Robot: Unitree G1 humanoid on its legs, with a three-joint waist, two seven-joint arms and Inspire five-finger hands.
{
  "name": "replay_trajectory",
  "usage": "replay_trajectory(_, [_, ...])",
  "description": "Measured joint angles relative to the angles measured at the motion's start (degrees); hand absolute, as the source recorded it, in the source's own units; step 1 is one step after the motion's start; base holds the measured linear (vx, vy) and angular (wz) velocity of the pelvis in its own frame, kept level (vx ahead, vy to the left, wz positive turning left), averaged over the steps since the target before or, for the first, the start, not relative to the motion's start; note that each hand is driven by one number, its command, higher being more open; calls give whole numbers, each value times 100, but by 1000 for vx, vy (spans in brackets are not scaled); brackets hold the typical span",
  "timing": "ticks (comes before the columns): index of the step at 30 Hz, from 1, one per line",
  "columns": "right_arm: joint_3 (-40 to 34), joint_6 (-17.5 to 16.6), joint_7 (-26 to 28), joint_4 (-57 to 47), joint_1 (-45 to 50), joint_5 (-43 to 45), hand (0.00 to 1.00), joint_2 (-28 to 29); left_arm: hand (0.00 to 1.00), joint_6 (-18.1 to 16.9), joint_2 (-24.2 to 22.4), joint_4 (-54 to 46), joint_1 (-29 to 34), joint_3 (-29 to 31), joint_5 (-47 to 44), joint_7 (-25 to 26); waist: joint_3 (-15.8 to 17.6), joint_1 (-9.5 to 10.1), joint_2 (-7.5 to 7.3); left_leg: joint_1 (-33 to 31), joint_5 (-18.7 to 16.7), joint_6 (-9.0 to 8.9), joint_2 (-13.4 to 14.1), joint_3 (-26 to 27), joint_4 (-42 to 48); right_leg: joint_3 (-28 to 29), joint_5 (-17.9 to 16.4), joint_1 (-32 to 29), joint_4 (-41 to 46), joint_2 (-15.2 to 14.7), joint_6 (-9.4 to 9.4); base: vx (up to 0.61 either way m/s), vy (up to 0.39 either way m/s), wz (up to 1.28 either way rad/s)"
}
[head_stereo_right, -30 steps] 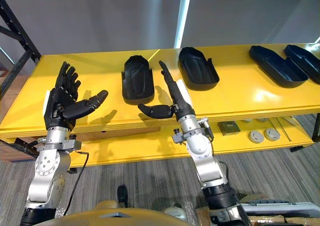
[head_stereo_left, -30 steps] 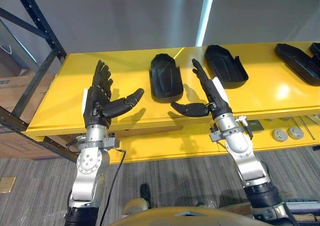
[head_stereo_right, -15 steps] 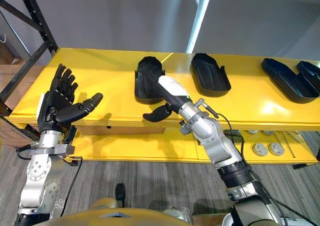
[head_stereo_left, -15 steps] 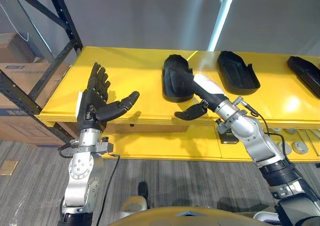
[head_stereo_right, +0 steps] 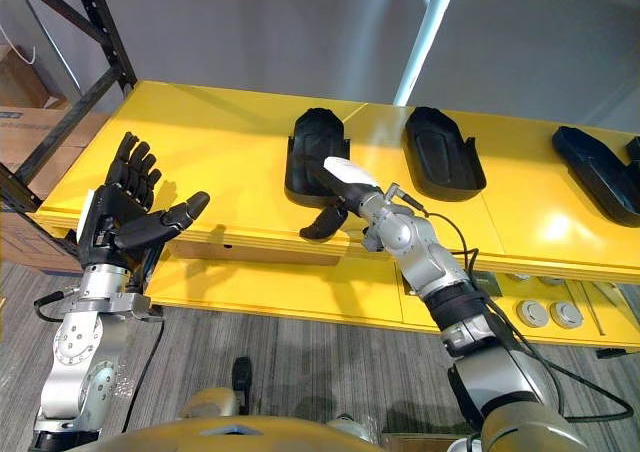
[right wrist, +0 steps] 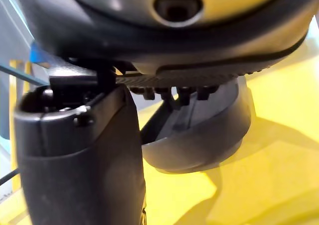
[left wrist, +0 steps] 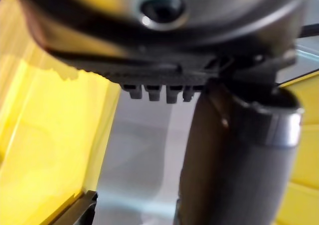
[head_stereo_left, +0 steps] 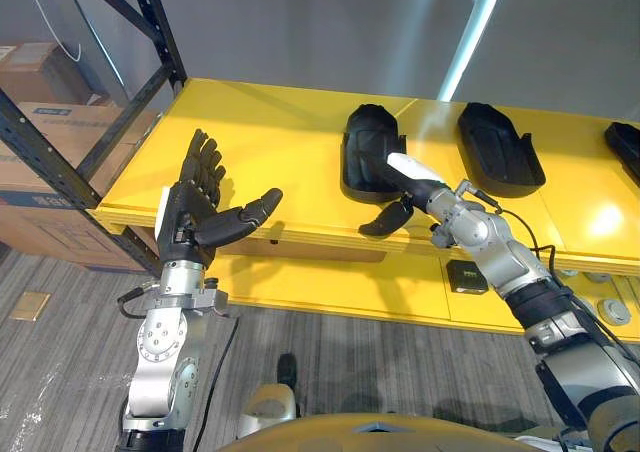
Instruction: Walk over and take three plastic housings, then place them on the shelf
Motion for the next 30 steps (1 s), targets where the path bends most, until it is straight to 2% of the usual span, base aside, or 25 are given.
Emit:
replay_trajectory(8, [116, 154, 1, 751, -661, 241, 100, 1, 100, 0, -54, 22, -19, -22, 2, -231, 248, -6, 164, -36, -25, -45, 11, -91, -2, -95, -16, -2, -22, 88, 16, -56, 14, 6])
replay_trajectory(9, [115, 217, 0, 813, -711, 297, 100, 7, 100, -2, -45, 22, -39, -23, 1, -258, 292, -7, 112, -60, -203, -263, -19, -42, -2, -116, -19, 10, -120, 29, 11, -100, 55, 7])
replay_trajectory(10, [80, 354, -30, 884, -755, 410, 100, 64, 100, -11, -11, 40, -79, -13, 0, -301, 372, -3, -261, -208, -302, -28, -215, 14, 468, -116, -13, -48, -287, -221, 14, -62, 24, -12])
replay_trajectory(11, [69, 496, -57, 904, -805, 430, 100, 95, 100, -15, -6, 65, -78, -25, -2, -344, 378, 70, -273, -380, -471, 173, -228, -47, 1349, -86, -37, -109, -290, -291, 7, 15, -18, -36])
replay_trajectory(12, [47, 599, -53, 852, -859, 470, 100, 33, 100, -17, -51, 114, -96, -100, -5, -383, 336, 126, 70, -261, -1036, 97, 49, -192, 1235, -23, 12, -147, -206, -26, 2, 45, -37, -30])
replay_trajectory(13, [-55, 610, -124, 885, -837, 508, 100, 109, 100, -19, -16, 220, -218, -110, -6, -437, 413, 107, -24, -191, -1001, 66, -33, -173, 1115, 21, 16, -210, -122, -129, 4, 8, 36, 9])
replay_trajectory(14, [-78, 687, -156, 972, -891, 601, 100, 115, 100, -4, 73, 289, -304, -142, -8, -466, 403, -4, -111, -84, -831, 24, -110, -165, 688, -25, -12, -250, -132, -156, 8, -26, 51, 32])
replay_trajectory(17, [-138, 910, -232, 1127, -996, 625, 100, 117, 100, -5, 48, 263, -294, -234, -49, -657, 425, 29, -69, 237, -480, 10, -160, -117, 7, -25, -12, -344, 30, -218, 20, -54, 19, 19])
replay_trajectory(22, [-195, 1200, -353, 1126, -1039, 623, 100, 257, 100, -11, 47, -83, -297, -272, -236, -673, 422, 66, -35, 188, -442, -36, -92, 20, 5, -11, -9, -384, -107, -185, 18, -37, 13, -9])
replay_trajectory(23, [-191, 1207, -368, 1129, -1039, 619, 100, 287, 100, -11, 48, -141, -298, -281, -236, -673, 415, 44, -22, 192, -412, -76, -96, 50, 4, -11, -8, -382, -104, -196, 17, 14, 14, -14])
replay_trajectory(28, [-185, 1178, -411, 1133, -1039, 621, 100, 293, 100, -16, 50, -257, -316, -404, -254, -676, 405, 23, -4, 198, -362, -64, -110, 161, 4, -12, -6, -380, -100, -212, 15, 19, 6, -1])
replay_trajectory(30, [-183, 981, -467, 1213, -1038, 680, 100, 292, 100, -16, 51, -256, -316, -426, -255, -677, 403, 19, -2, 205, -293, -24, -102, 159, 4, -16, 14, -374, -82, -208, -2, 45, -9, 2])
